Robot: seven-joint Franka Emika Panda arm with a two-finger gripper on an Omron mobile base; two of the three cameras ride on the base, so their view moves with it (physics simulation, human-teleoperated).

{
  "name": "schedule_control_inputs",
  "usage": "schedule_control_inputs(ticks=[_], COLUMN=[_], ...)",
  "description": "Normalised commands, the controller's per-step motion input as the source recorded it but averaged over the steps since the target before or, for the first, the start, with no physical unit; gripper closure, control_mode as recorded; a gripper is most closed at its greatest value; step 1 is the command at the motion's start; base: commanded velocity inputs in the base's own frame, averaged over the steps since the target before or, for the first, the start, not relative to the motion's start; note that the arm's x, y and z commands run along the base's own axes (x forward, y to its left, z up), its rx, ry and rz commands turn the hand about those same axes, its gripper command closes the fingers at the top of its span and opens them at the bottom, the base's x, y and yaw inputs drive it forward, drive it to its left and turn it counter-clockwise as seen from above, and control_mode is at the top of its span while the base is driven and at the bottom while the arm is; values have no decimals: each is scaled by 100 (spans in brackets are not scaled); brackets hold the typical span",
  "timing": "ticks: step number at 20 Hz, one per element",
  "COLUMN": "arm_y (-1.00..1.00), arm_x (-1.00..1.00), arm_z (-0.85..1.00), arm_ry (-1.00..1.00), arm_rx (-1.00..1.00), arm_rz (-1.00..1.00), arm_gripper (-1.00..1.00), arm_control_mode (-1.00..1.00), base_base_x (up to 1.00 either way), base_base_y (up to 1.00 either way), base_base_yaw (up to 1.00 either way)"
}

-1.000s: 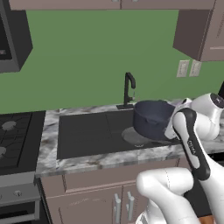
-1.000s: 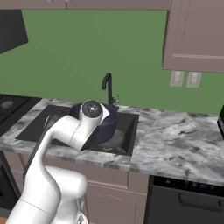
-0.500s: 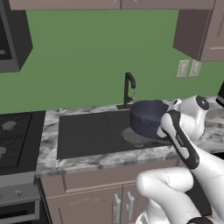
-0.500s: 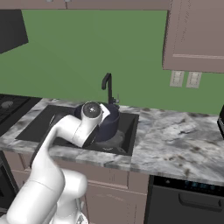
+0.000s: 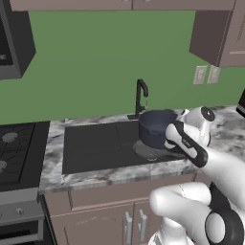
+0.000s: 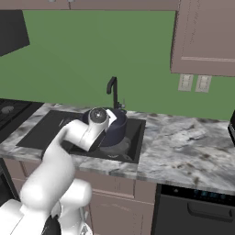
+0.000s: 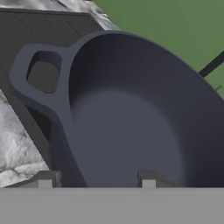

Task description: Move the pot and pan from the stove into the sink.

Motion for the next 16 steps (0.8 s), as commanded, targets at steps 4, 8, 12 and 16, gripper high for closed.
schedule_control_inputs(ticks=[4, 8, 12, 16], arm_y=[0, 0, 0, 0], arm_x=[39, 34, 34, 33], arm_z=[-22, -24, -26, -28], arm_ry=[0, 0, 0, 0], arm_rx=[-1, 0, -1, -1], arm_rz=[0, 0, 0, 0], arm_gripper=[100, 100, 100, 100], arm_control_mode=[-100, -100, -100, -100], base_base_x=[0, 0, 0, 0], base_base_y=[0, 0, 0, 0], base_base_yaw=[0, 0, 0, 0])
